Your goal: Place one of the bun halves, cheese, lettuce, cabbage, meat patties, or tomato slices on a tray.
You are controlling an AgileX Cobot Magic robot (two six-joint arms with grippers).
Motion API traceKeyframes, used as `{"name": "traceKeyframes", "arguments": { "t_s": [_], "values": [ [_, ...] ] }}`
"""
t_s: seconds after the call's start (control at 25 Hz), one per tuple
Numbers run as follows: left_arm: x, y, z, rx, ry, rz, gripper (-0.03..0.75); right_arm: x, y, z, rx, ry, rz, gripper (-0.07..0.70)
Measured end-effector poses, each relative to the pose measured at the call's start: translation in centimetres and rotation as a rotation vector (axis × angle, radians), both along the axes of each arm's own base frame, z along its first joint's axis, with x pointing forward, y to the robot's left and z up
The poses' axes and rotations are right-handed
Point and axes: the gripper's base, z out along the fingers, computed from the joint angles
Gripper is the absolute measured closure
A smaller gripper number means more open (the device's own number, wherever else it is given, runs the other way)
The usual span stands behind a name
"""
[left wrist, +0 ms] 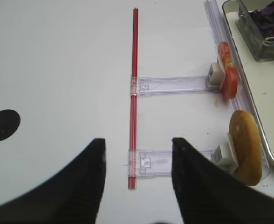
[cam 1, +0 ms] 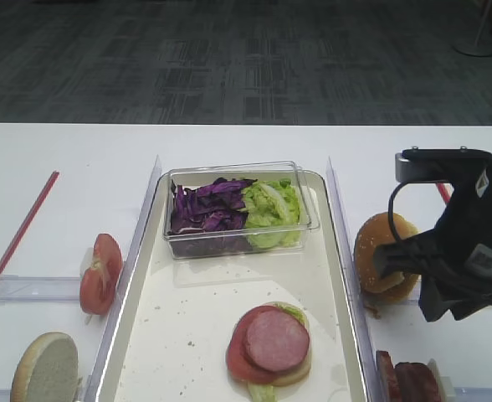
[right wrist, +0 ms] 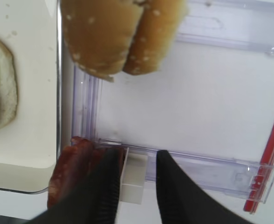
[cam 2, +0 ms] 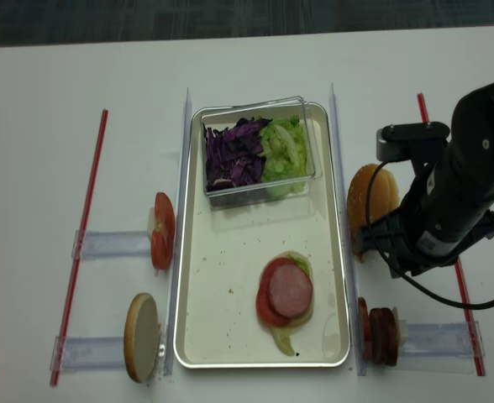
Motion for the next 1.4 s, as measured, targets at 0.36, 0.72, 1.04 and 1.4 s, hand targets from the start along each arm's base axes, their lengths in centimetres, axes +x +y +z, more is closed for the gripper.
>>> {"name": "traceKeyframes", "arguments": {
  "t_s": [0.36,0.72,1.04,1.4],
  "values": [
    [0.0,0.0,0.0,0.000,0.000,0.000,0.413,0.7,-2.7,0.4,-0.017,0.003,-0.058,0.387],
    [0.0,0.0,0.0,0.000,0.000,0.000,0.413,1.2,-6.3,0.6,-0.028,0.001,-0.131,0.387],
    [0.0,0.0,0.0,0.000,0.000,0.000,0.413,1.4,-8.5,0.6,-0.038,0.005,-0.182,0.387],
    [0.0,0.0,0.0,0.000,0.000,0.000,0.413,1.4,-9.9,0.6,-0.053,0.005,-0.207,0.387]
  ]
}}
